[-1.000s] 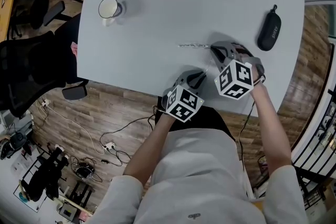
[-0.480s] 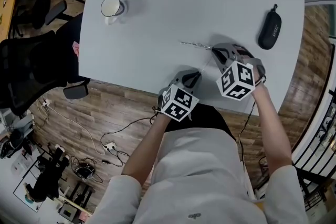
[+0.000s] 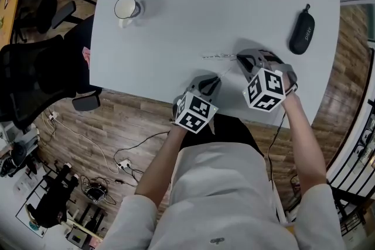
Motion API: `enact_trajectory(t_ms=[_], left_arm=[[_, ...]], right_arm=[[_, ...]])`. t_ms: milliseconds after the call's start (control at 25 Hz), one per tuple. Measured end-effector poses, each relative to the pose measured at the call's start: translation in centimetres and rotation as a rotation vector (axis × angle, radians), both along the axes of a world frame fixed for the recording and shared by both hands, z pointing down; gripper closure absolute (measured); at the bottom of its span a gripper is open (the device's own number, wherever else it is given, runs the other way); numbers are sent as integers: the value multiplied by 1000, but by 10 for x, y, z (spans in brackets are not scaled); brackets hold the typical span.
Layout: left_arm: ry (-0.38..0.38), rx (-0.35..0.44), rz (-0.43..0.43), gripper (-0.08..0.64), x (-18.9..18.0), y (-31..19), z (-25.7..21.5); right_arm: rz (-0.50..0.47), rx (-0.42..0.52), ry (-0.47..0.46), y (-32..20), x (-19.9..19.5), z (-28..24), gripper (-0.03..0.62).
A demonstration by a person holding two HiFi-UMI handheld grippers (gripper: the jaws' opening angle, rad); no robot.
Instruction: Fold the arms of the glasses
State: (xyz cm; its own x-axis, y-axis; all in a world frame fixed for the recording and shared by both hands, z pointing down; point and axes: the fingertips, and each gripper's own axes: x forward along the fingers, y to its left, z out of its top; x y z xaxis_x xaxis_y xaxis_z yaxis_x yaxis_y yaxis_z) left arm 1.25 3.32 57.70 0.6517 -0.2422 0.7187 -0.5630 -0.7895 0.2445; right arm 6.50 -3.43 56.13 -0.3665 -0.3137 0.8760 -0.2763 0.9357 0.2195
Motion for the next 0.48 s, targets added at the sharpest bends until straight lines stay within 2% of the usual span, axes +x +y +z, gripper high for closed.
enact_trajectory(t_ms=[200, 480], left_arm=[[-16, 5, -22, 526, -8, -9, 1], [-42, -27, -104, 500, -22, -17, 6]], right_arm=[[0, -3, 0, 1, -1, 1, 581], [-8, 4, -3, 6, -5, 1, 581]])
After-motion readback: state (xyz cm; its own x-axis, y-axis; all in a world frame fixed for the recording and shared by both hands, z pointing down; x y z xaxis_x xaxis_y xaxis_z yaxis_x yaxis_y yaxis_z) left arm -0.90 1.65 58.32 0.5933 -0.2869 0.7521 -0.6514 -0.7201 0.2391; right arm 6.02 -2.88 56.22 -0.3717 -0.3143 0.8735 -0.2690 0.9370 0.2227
